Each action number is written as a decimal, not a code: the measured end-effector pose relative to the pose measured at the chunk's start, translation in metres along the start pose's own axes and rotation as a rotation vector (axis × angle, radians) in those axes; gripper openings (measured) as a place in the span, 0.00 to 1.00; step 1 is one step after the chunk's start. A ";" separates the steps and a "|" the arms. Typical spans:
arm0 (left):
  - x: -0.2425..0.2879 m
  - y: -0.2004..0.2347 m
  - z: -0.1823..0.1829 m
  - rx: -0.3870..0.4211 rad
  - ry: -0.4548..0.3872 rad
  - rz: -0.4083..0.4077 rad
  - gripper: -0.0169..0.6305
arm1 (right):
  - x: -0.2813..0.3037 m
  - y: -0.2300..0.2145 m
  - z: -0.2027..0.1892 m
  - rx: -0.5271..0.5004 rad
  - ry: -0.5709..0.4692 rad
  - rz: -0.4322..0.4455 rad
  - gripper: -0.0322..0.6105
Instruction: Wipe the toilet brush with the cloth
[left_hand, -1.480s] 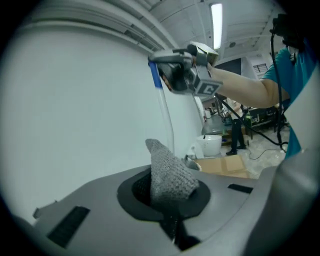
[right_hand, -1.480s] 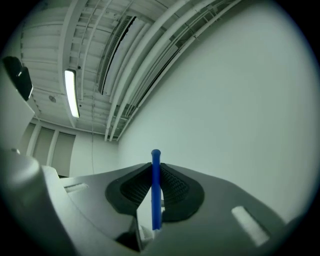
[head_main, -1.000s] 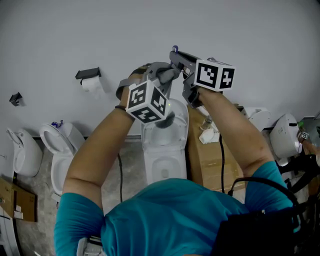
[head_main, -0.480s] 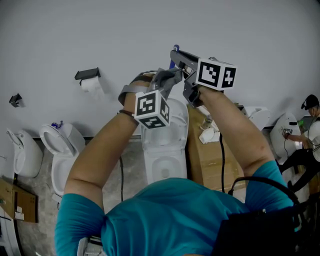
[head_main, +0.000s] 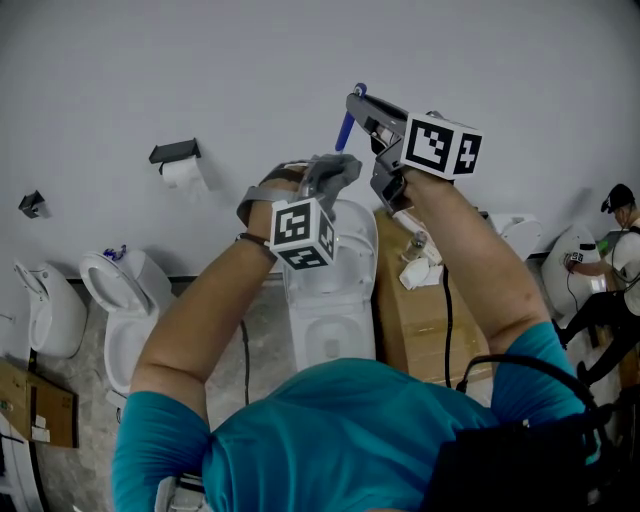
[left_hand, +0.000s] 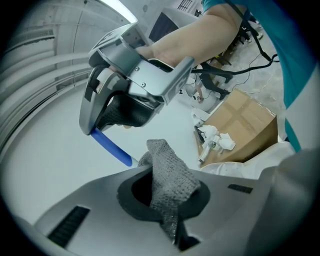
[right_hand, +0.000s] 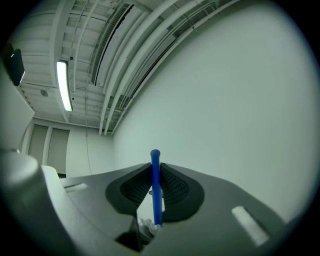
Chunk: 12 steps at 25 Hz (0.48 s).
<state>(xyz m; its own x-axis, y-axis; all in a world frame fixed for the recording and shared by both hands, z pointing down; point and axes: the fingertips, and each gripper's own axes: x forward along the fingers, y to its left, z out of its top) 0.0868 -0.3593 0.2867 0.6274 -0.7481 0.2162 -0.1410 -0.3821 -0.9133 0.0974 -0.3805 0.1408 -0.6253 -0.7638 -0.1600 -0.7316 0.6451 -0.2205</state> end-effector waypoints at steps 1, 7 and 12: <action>0.001 -0.002 -0.002 0.002 0.004 -0.003 0.05 | -0.001 0.000 0.002 0.003 -0.005 0.001 0.13; 0.002 -0.010 -0.015 0.018 0.031 -0.018 0.05 | -0.003 0.000 0.011 0.017 -0.026 0.012 0.13; 0.005 -0.021 -0.033 0.016 0.057 -0.030 0.05 | -0.007 -0.002 0.017 0.035 -0.049 0.018 0.13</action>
<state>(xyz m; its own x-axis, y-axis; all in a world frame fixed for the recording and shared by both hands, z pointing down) 0.0677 -0.3727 0.3179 0.5861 -0.7666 0.2625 -0.1103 -0.3965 -0.9114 0.1077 -0.3772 0.1258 -0.6238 -0.7525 -0.2113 -0.7098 0.6586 -0.2500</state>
